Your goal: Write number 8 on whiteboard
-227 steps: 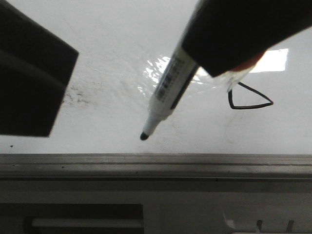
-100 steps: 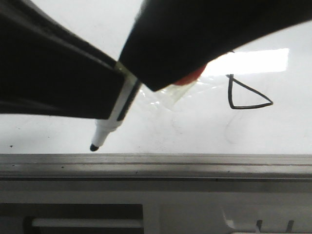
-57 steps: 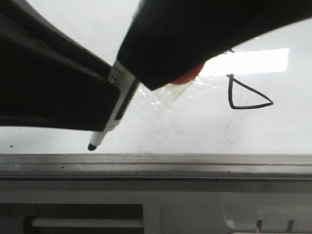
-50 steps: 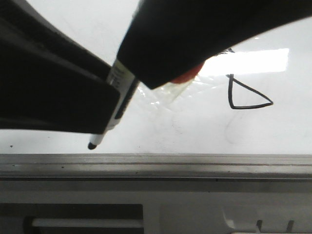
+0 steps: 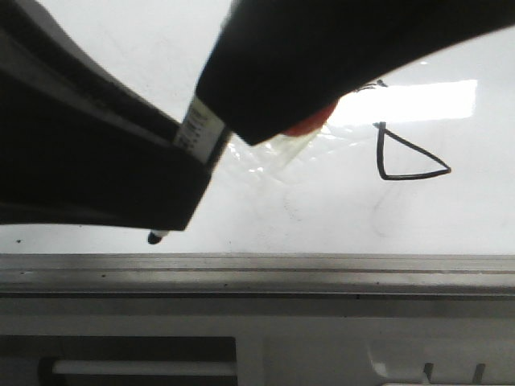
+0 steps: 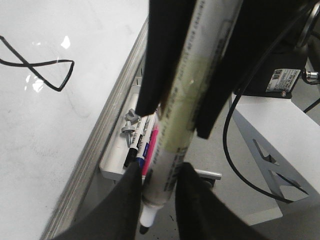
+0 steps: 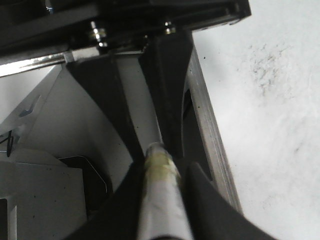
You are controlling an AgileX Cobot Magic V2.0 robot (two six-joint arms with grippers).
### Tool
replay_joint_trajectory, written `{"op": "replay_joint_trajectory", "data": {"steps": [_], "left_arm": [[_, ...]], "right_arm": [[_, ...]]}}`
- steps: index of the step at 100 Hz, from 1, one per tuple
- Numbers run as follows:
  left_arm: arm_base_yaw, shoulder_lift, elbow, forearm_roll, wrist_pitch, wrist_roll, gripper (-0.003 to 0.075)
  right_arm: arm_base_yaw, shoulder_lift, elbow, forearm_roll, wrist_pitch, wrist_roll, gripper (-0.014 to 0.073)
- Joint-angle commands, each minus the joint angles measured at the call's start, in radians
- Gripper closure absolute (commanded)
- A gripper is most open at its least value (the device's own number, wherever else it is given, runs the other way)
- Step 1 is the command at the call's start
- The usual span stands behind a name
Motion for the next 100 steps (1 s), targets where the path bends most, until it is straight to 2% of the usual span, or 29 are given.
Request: {"op": "replay_joint_trajectory", "data": {"steps": [1,10,62,69,86,93,100], "left_arm": [[0.004,-0.008,-0.034,-0.057,0.010,0.001,0.0667],[0.004,-0.008,-0.034,-0.057,0.010,0.001,0.0741],[0.004,-0.008,-0.034,-0.057,0.010,0.001,0.0741],[0.004,-0.008,-0.034,-0.057,0.010,0.001,0.0741],[0.004,-0.008,-0.034,-0.057,0.010,0.001,0.0741],[0.004,-0.008,-0.034,-0.057,0.010,0.001,0.0741],[0.004,-0.008,-0.034,-0.057,0.010,0.001,0.0741]], "right_arm": [[0.002,-0.011,-0.030,0.005,-0.056,-0.013,0.0638],[0.002,-0.011,-0.030,0.005,-0.054,-0.013,0.0638],[0.002,-0.011,-0.030,0.005,-0.070,-0.013,0.0621],[0.002,-0.011,-0.030,0.005,-0.074,-0.013,0.0540],[0.002,-0.011,-0.030,0.005,-0.076,-0.013,0.0211],[0.002,-0.011,-0.030,0.005,-0.076,-0.013,0.0141],[0.002,-0.011,-0.030,0.005,-0.076,-0.013,0.0121]]}}
